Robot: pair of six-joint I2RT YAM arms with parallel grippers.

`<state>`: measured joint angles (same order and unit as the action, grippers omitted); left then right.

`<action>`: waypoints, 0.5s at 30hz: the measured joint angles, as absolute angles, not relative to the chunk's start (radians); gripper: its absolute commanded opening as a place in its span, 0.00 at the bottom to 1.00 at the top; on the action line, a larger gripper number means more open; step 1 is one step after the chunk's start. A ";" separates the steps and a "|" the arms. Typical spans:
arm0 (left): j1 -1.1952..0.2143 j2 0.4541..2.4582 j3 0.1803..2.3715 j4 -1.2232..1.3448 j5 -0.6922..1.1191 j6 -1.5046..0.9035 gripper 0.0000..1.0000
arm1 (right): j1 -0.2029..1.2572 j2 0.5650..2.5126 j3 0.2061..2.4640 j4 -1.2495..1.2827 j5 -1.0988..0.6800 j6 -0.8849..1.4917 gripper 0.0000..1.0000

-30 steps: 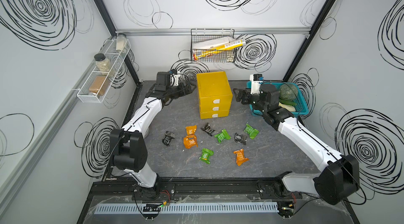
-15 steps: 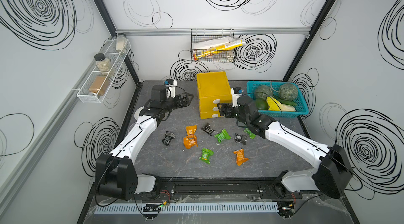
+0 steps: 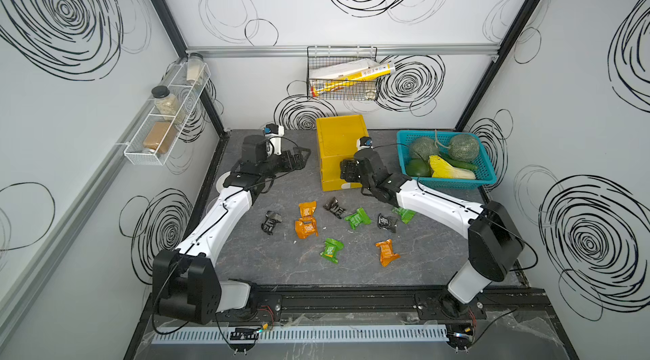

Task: Place the cookies into the drawer by color
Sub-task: Open the drawer in the storage box.

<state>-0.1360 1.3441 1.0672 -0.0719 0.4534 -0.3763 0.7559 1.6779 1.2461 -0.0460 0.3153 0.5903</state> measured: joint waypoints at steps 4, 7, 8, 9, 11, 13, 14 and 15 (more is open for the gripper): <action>-0.167 1.367 1.106 -0.105 0.406 -0.338 0.99 | 0.756 1.700 1.272 -0.062 0.333 0.588 0.66; -0.232 1.444 1.225 -0.162 0.359 -0.295 0.99 | 0.756 1.714 1.286 -0.070 0.343 0.575 0.63; -0.251 1.472 1.262 -0.175 0.348 -0.287 0.99 | 0.756 1.719 1.291 -0.072 0.345 0.571 0.62; -0.270 1.505 1.307 -0.187 0.337 -0.282 0.98 | 0.756 1.724 1.296 -0.072 0.346 0.563 0.61; -0.296 1.560 1.372 -0.214 0.318 -0.278 0.95 | 0.756 1.734 1.304 -0.072 0.351 0.546 0.60; -0.308 1.618 1.432 -0.250 0.297 -0.277 0.92 | 0.756 1.742 1.311 -0.072 0.358 0.531 0.60; -0.309 1.648 1.462 -0.273 0.289 -0.277 0.91 | 0.756 1.747 1.314 -0.072 0.361 0.526 0.60; -0.309 1.679 1.494 -0.296 0.281 -0.277 0.90 | 0.756 1.751 1.318 -0.072 0.366 0.522 0.59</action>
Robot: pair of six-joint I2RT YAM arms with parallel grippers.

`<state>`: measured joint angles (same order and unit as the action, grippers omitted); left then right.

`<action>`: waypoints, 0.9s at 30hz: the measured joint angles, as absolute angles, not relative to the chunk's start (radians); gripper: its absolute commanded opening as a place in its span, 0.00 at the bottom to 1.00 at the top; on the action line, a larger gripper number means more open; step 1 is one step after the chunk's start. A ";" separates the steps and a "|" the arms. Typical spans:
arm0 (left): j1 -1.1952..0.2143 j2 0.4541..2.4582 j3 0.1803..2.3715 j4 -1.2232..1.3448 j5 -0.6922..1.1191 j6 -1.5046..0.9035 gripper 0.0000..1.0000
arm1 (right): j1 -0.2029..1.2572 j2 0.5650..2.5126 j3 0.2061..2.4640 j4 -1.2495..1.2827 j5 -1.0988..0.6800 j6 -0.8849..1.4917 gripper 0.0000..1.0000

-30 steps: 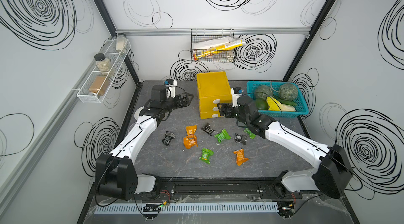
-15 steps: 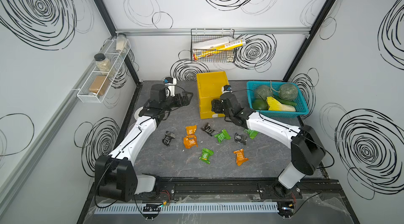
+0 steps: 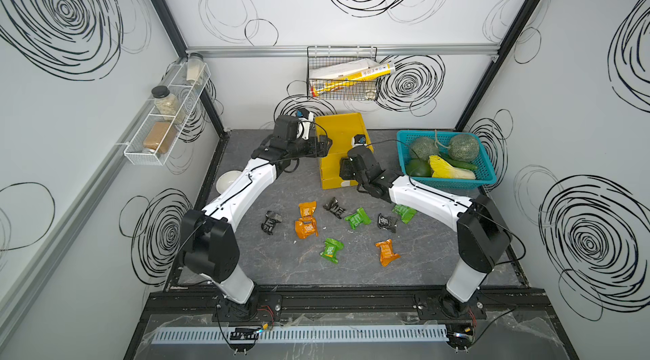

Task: Place the cookies into the drawer by color
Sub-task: Open the drawer in the storage box.

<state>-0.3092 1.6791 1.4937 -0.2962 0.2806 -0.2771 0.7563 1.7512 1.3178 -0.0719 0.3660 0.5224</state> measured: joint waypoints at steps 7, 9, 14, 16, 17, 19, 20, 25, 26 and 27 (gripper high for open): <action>-0.307 1.825 1.611 -0.389 0.255 -0.281 0.80 | 0.757 1.781 1.351 -0.075 0.389 0.486 0.53; -0.307 1.835 1.633 -0.399 0.253 -0.280 0.76 | 0.757 1.783 1.353 -0.075 0.393 0.475 0.52; -0.307 1.871 1.675 -0.406 0.256 -0.280 0.69 | 0.757 1.788 1.359 -0.075 0.401 0.450 0.48; -0.307 1.884 1.691 -0.406 0.257 -0.278 0.67 | 0.757 1.797 1.369 -0.073 0.402 0.439 0.44; -0.307 1.888 1.695 -0.405 0.257 -0.279 0.67 | 0.757 1.798 1.370 -0.072 0.402 0.434 0.43; -0.307 1.893 1.697 -0.401 0.259 -0.279 0.67 | 0.757 1.799 1.371 -0.071 0.402 0.424 0.41; -0.307 1.893 1.697 -0.400 0.259 -0.279 0.67 | 0.757 1.799 1.371 -0.071 0.402 0.419 0.40; -0.307 1.893 1.689 -0.386 0.261 -0.279 0.66 | 0.757 1.799 1.371 -0.071 0.403 0.410 0.36; -0.307 1.892 1.686 -0.382 0.262 -0.279 0.66 | 0.757 1.799 1.371 -0.071 0.403 0.410 0.36; -0.307 1.892 1.683 -0.376 0.263 -0.279 0.66 | 0.757 1.799 1.371 -0.071 0.403 0.408 0.36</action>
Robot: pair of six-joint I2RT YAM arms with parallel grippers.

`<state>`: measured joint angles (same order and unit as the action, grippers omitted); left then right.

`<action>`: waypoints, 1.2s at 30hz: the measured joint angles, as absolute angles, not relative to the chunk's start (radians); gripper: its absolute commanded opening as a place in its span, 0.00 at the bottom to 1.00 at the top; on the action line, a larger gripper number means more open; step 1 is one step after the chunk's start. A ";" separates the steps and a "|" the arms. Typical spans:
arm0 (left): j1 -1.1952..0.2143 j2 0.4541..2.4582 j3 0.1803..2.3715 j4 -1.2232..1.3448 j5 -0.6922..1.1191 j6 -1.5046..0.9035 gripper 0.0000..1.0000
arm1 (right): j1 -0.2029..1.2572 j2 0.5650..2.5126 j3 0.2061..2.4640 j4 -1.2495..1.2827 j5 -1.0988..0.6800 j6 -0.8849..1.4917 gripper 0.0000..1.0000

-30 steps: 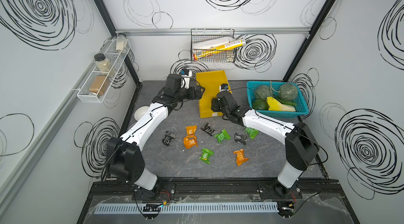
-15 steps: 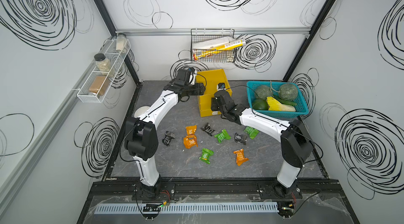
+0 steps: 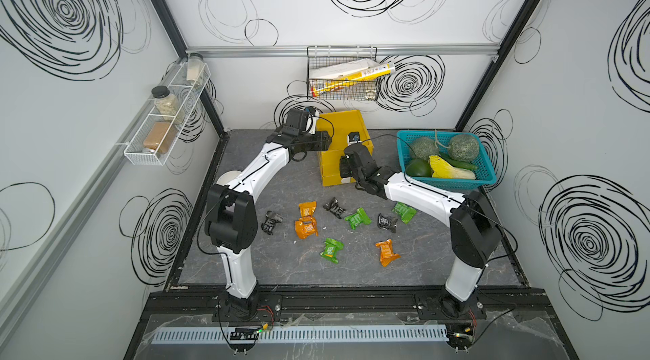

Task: Place the cookies into the drawer by color
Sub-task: Open the drawer in the storage box.

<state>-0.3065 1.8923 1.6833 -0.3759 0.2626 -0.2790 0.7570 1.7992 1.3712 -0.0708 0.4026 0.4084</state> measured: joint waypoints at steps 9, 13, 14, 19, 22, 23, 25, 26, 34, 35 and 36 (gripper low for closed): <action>-0.307 1.892 1.675 -0.357 0.265 -0.281 0.67 | 0.757 1.797 1.369 -0.072 0.399 0.409 0.34; -0.307 1.892 1.670 -0.348 0.264 -0.282 0.67 | 0.757 1.783 1.352 -0.069 0.390 0.413 0.33; -0.307 1.892 1.668 -0.344 0.264 -0.284 0.67 | 0.757 1.775 1.344 -0.068 0.386 0.415 0.33; -0.307 1.891 1.664 -0.337 0.265 -0.288 0.67 | 0.757 1.731 1.296 -0.067 0.370 0.423 0.34; -0.307 1.891 1.663 -0.335 0.265 -0.289 0.67 | 0.759 1.699 1.262 -0.066 0.360 0.428 0.33; -0.307 1.891 1.662 -0.334 0.265 -0.289 0.67 | 0.760 1.688 1.251 -0.065 0.355 0.431 0.33; -0.307 1.891 1.662 -0.333 0.265 -0.290 0.67 | 0.762 1.668 1.229 -0.059 0.346 0.438 0.33; -0.307 1.891 1.662 -0.333 0.265 -0.290 0.67 | 0.762 1.656 1.214 -0.054 0.340 0.440 0.33; -0.310 1.891 1.658 -0.327 0.272 -0.296 0.67 | 0.771 1.552 1.099 -0.025 0.314 0.465 0.33; -0.310 1.891 1.658 -0.327 0.273 -0.296 0.67 | 0.772 1.543 1.090 -0.025 0.314 0.466 0.33; -0.310 1.891 1.658 -0.326 0.273 -0.296 0.67 | 0.775 1.537 1.084 -0.024 0.314 0.467 0.33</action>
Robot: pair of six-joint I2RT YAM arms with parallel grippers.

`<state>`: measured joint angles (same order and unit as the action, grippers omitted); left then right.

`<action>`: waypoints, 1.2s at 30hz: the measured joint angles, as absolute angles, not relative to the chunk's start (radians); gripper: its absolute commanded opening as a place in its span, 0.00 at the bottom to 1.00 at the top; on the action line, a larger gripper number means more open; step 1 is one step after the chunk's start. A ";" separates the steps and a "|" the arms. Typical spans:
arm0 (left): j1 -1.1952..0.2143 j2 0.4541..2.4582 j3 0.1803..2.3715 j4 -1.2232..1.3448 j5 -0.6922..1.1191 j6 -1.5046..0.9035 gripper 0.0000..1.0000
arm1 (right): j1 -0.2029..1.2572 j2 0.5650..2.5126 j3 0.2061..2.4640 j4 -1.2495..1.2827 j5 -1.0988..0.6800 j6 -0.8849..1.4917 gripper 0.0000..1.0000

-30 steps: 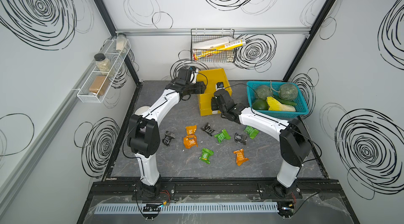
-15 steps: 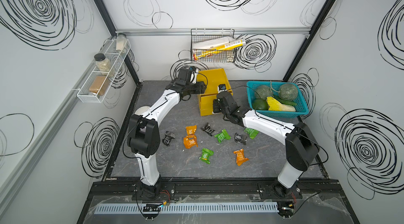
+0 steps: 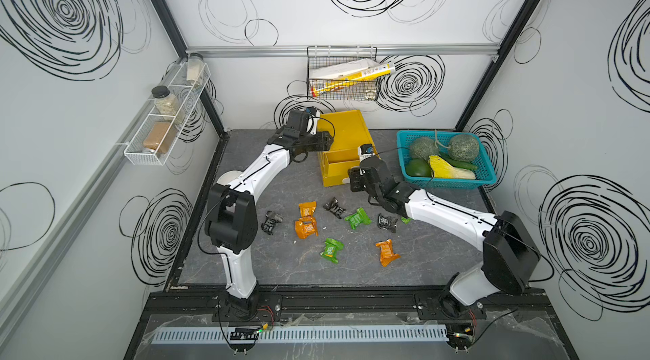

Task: Place the cookies into the drawer by color
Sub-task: Open the drawer in the storage box.

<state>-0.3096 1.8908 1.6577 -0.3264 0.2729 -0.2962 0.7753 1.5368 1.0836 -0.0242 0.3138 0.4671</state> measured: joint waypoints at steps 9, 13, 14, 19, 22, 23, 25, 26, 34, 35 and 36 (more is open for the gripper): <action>-0.310 1.891 1.658 -0.326 0.273 -0.299 0.67 | 0.809 1.484 1.029 -0.031 0.337 0.472 0.36; -0.310 1.891 1.657 -0.326 0.273 -0.300 0.67 | 0.820 1.472 1.018 -0.041 0.352 0.476 0.38; -0.310 1.891 1.657 -0.326 0.273 -0.300 0.68 | 0.823 1.472 1.018 -0.042 0.355 0.477 0.39; -0.309 1.890 1.657 -0.326 0.271 -0.300 0.71 | 0.833 1.472 1.018 -0.056 0.363 0.487 0.51; -0.306 1.890 1.655 -0.326 0.267 -0.302 0.74 | 0.844 1.472 1.014 -0.088 0.366 0.498 0.56; -0.305 1.890 1.655 -0.326 0.267 -0.303 0.75 | 0.849 1.471 1.013 -0.100 0.368 0.501 0.57; -0.305 1.890 1.654 -0.326 0.264 -0.304 0.77 | 0.858 1.468 1.011 -0.118 0.369 0.505 0.59; -0.305 1.890 1.653 -0.325 0.262 -0.305 0.78 | 0.863 1.464 1.009 -0.124 0.371 0.505 0.61; -0.303 1.878 1.640 -0.320 0.241 -0.307 0.87 | 0.907 1.362 0.947 -0.136 0.382 0.505 0.67; -0.303 1.875 1.637 -0.320 0.236 -0.307 0.89 | 0.912 1.343 0.929 -0.135 0.383 0.504 0.68; -0.303 1.872 1.634 -0.321 0.233 -0.307 0.93 | 0.915 1.327 0.912 -0.134 0.384 0.504 0.69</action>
